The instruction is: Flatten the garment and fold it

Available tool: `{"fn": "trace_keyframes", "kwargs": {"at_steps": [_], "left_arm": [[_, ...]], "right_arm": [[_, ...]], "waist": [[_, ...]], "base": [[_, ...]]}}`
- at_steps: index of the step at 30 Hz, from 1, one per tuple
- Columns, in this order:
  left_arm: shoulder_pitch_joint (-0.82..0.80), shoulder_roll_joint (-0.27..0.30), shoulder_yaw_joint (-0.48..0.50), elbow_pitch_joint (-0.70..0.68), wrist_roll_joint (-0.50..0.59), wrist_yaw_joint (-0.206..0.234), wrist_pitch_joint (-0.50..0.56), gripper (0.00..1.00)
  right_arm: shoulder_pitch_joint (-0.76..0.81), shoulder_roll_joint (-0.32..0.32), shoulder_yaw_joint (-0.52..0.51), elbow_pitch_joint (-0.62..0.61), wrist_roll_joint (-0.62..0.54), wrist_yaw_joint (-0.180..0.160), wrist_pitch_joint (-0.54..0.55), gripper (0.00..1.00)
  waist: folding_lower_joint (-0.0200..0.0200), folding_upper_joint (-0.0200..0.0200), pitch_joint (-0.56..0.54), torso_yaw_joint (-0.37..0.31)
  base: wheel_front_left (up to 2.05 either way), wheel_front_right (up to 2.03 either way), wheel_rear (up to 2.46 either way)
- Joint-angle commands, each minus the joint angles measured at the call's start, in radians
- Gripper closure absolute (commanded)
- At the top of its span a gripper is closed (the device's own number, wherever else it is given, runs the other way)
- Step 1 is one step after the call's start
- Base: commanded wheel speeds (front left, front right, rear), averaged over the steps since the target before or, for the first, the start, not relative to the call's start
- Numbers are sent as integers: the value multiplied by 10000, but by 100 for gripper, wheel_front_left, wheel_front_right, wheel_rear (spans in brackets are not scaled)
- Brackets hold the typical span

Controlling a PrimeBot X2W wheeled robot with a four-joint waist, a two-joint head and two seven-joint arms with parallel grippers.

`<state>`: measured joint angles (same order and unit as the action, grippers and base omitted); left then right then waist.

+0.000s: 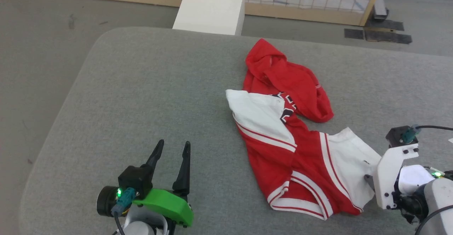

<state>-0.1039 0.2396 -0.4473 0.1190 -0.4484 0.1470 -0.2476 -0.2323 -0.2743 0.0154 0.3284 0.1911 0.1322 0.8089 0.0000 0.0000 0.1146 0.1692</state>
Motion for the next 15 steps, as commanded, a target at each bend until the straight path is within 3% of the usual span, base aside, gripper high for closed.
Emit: {"fn": "trace_keyframes", "kwargs": {"at_steps": [1,2,3,15], "left_arm": [[-197,-60,-26,-3,144,-31,22,0],[-208,-67,-27,7,141,-19,20,0],[-213,-71,-25,10,135,-11,18,0],[-157,-16,-19,105,-6,51,101,0]], "right_arm": [[-145,16,-28,196,-96,-15,-57,0],[-135,40,-40,342,-159,-15,-94,61],[-117,52,-41,436,-198,-15,-135,100],[269,-505,-1132,599,-1320,-15,-734,100]], "waist": [[0,0,254,284],[0,0,265,308],[0,0,274,320],[0,0,-162,-210]], "base": [[0,0,0],[0,0,0],[0,0,0],[0,0,0]]}}
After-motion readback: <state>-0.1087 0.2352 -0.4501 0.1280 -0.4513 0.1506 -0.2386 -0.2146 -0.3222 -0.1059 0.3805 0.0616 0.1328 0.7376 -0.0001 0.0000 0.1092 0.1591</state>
